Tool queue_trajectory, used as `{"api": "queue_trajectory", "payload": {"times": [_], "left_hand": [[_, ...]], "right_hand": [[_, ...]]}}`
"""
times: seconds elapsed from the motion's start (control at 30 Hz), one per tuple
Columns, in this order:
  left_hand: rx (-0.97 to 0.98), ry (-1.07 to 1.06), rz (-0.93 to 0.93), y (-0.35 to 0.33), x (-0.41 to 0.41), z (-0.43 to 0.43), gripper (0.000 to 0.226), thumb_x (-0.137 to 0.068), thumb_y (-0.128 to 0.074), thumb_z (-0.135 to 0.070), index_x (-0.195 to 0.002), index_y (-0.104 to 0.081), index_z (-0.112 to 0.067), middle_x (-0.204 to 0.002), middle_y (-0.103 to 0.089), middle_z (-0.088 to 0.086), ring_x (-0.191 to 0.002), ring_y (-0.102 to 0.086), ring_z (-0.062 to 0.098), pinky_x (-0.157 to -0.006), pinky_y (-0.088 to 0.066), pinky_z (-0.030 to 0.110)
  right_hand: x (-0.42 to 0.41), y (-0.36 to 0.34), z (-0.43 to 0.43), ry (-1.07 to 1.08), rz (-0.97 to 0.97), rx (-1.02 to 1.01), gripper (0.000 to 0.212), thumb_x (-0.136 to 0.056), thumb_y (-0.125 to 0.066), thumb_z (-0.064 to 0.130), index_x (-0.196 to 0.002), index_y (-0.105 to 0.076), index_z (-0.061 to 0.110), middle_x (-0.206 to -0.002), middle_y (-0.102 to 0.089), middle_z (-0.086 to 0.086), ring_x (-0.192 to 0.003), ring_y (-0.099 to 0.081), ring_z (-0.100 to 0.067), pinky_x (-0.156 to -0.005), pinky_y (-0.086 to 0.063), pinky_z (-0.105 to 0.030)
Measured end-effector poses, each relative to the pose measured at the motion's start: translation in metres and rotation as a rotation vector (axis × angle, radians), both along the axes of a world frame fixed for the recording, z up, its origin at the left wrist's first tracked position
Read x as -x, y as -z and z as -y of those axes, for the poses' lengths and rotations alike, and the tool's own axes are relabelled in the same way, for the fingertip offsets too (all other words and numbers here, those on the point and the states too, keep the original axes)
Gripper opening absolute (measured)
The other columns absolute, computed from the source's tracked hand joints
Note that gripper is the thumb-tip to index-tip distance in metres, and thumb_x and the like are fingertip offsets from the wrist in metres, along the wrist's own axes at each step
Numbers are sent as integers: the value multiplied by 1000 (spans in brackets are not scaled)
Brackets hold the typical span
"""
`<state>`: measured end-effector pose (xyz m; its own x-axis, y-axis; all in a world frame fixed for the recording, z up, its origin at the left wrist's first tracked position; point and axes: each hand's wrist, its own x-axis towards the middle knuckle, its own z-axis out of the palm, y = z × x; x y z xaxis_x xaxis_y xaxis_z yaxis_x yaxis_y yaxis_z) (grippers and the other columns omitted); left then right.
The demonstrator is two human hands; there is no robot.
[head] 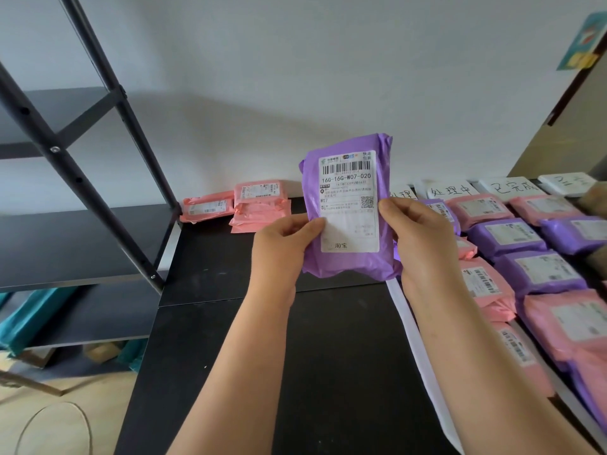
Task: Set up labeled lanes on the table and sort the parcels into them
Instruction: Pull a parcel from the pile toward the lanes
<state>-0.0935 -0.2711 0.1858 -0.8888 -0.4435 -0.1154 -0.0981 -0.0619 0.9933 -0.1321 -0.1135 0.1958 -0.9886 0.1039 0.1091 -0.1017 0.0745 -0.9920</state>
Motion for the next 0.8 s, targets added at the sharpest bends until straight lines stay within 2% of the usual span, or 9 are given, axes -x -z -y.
{"api": "queue_trajectory", "payload": {"times": [0.1,0.17,0.3,0.43,0.5,0.57,0.67,0.73,0.8], "left_hand": [[-66,-48,-21,-1,-3,2,12,-87,-72,-8,-99,-75,-7,-63,-68,-12,-49,-59,-3,-47,-45,11],[-72,-60,-17,-3,-4,4,13,-87,-73,-11,-99,-76,-11,-72,-72,-9,-56,-64,-1,-49,-47,13],[-36,-96,-20,-2,-4,7,12,-85,-75,-17,-97,-78,-19,-90,-76,-2,-88,-72,17,-71,-60,31],[102,-85,-6,0,-4,7,15,-86,-76,-20,-101,-77,-21,-92,-75,-2,-90,-71,21,-80,-60,44],[217,-85,-5,-1,-6,7,18,-88,-73,-22,-106,-76,-21,-94,-74,-5,-90,-70,18,-81,-60,41],[329,-74,-1,-1,-7,7,18,-91,-70,-23,-109,-75,-23,-97,-72,-7,-90,-67,15,-78,-59,33],[480,-29,-2,-1,-9,4,16,-94,-66,-24,-107,-74,-26,-93,-68,-13,-84,-62,5,-66,-52,20],[525,0,-18,0,-10,-1,16,-94,-66,-23,-107,-74,-27,-90,-66,-16,-81,-60,4,-67,-54,23],[558,46,-31,4,-12,-8,17,-94,-65,-22,-108,-74,-27,-97,-68,-12,-85,-61,9,-70,-56,25]], "right_hand": [[-1,5,-2,13,-1,-63,7,-90,-70,22,-84,-69,25,-86,-72,10,-83,-67,-11,-65,-49,-18],[-3,8,-4,39,15,-105,7,-88,-72,23,-83,-68,22,-85,-72,8,-80,-66,-10,-62,-49,-16],[-8,11,-3,72,33,-133,15,-87,-74,24,-75,-64,26,-81,-71,6,-76,-63,-11,-67,-49,-24],[-9,13,-7,66,27,-187,12,-87,-73,24,-81,-64,26,-83,-69,8,-77,-62,-7,-66,-47,-23],[-10,13,-11,94,25,-160,9,-87,-73,21,-92,-66,25,-86,-69,8,-78,-63,-8,-67,-46,-24],[-11,10,-17,165,-13,-155,18,-88,-69,19,-105,-67,24,-91,-67,9,-83,-63,-9,-70,-45,-23],[-16,3,-27,229,-106,-318,27,-94,-63,20,-121,-64,23,-105,-64,11,-98,-59,-7,-72,-42,-15],[-21,1,-32,228,-161,-425,30,-96,-62,24,-126,-62,23,-115,-62,9,-106,-56,-7,-77,-42,-19],[-26,3,-37,214,-196,-529,35,-96,-63,26,-131,-61,21,-125,-62,6,-116,-54,-12,-87,-40,-23]]}}
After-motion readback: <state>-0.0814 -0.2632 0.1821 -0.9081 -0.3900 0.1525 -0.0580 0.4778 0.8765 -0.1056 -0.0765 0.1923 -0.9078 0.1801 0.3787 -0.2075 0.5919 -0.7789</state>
